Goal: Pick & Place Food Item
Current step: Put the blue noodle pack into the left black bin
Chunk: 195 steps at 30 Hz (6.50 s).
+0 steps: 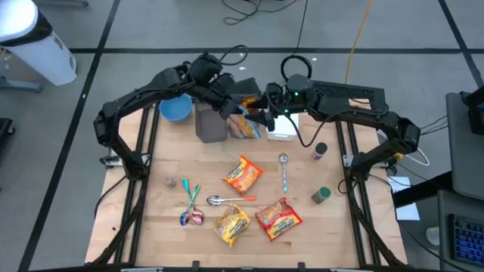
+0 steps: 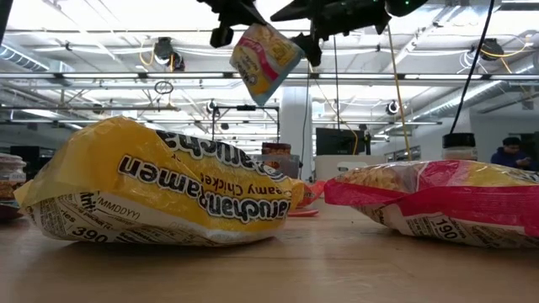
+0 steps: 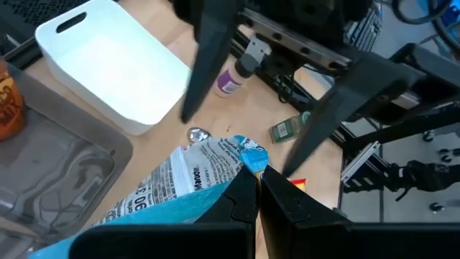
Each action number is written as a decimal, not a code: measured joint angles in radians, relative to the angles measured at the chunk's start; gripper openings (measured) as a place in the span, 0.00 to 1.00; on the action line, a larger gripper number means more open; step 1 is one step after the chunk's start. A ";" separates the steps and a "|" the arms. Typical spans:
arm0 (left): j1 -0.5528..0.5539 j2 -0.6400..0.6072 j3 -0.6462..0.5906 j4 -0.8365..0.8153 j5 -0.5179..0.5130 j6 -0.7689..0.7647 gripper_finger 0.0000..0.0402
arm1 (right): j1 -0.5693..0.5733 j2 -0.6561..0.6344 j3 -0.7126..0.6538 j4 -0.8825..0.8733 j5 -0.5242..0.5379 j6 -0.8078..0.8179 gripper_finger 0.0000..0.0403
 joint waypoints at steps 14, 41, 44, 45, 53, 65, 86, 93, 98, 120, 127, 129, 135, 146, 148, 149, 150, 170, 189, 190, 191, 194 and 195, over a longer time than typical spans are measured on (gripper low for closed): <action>-0.014 0.009 0.006 0.008 -0.008 -0.001 0.01 | 0.019 0.007 0.000 0.033 0.006 0.002 0.61; -0.031 0.008 0.006 0.005 -0.011 0.003 0.01 | 0.052 0.056 0.000 0.120 -0.005 0.065 0.33; -0.031 0.008 0.006 0.005 -0.011 0.004 0.01 | 0.052 0.056 0.000 0.120 -0.006 0.061 0.30; -0.031 0.008 0.006 0.005 -0.012 0.007 0.01 | 0.052 0.056 -0.001 0.120 -0.006 0.058 0.29; -0.031 0.008 0.006 0.005 -0.028 0.010 0.01 | 0.052 0.055 0.000 0.109 -0.007 0.047 0.18; -0.028 0.008 0.006 0.006 -0.029 0.018 0.02 | 0.052 0.055 0.000 0.088 -0.006 0.002 0.01; 0.002 0.007 0.004 0.137 0.108 0.024 0.19 | 0.051 0.041 0.000 0.110 -0.012 -0.002 0.00; 0.038 0.006 0.006 0.226 0.239 -0.025 0.38 | 0.048 0.022 -0.001 0.108 -0.058 -0.032 0.00; 0.092 -0.001 0.006 0.206 0.417 0.002 0.46 | 0.043 -0.021 -0.001 0.112 -0.166 -0.055 0.00; 0.036 -0.070 0.006 0.169 0.340 0.286 0.48 | 0.046 -0.111 -0.001 0.096 -0.378 0.061 0.00; 0.000 -0.070 0.006 0.166 0.311 0.281 0.48 | 0.046 -0.110 -0.001 0.095 -0.426 0.096 0.00; -0.004 -0.070 0.011 0.144 0.310 0.270 0.48 | 0.046 -0.110 -0.001 0.095 -0.426 0.105 0.00; -0.055 -0.053 0.012 0.117 0.278 0.274 0.48 | 0.046 -0.110 -0.001 0.113 -0.449 0.121 0.00; -0.088 -0.043 0.013 0.099 0.254 0.271 0.48 | 0.053 -0.110 -0.001 0.115 -0.458 0.123 0.00; -0.096 -0.037 0.013 0.079 0.252 0.270 0.48 | 0.053 -0.110 -0.001 0.120 -0.469 0.123 0.00; -0.101 -0.032 0.013 0.079 0.252 0.270 0.48 | 0.053 -0.110 -0.001 0.121 -0.471 0.123 0.00; -0.105 -0.027 0.013 0.074 0.252 0.270 0.48 | 0.053 -0.110 -0.001 0.121 -0.472 0.123 0.00; -0.105 -0.005 0.013 0.129 0.302 0.245 0.40 | 0.053 -0.110 -0.001 0.091 -0.475 0.114 0.00; -0.099 -0.005 0.013 0.051 0.306 0.306 0.19 | 0.052 -0.110 -0.001 0.086 -0.474 0.105 0.00; -0.099 -0.005 0.012 0.049 0.306 0.310 0.19 | 0.052 -0.110 -0.001 0.086 -0.474 0.105 0.00; -0.099 -0.005 0.013 0.049 0.306 0.314 0.19 | 0.052 -0.110 -0.001 0.086 -0.474 0.105 0.00; -0.100 -0.005 0.013 0.049 0.305 0.317 0.19 | 0.052 -0.110 -0.001 0.087 -0.474 0.104 0.00; -0.100 -0.005 0.013 0.049 0.302 0.317 0.19 | 0.052 -0.110 -0.001 0.087 -0.474 0.104 0.00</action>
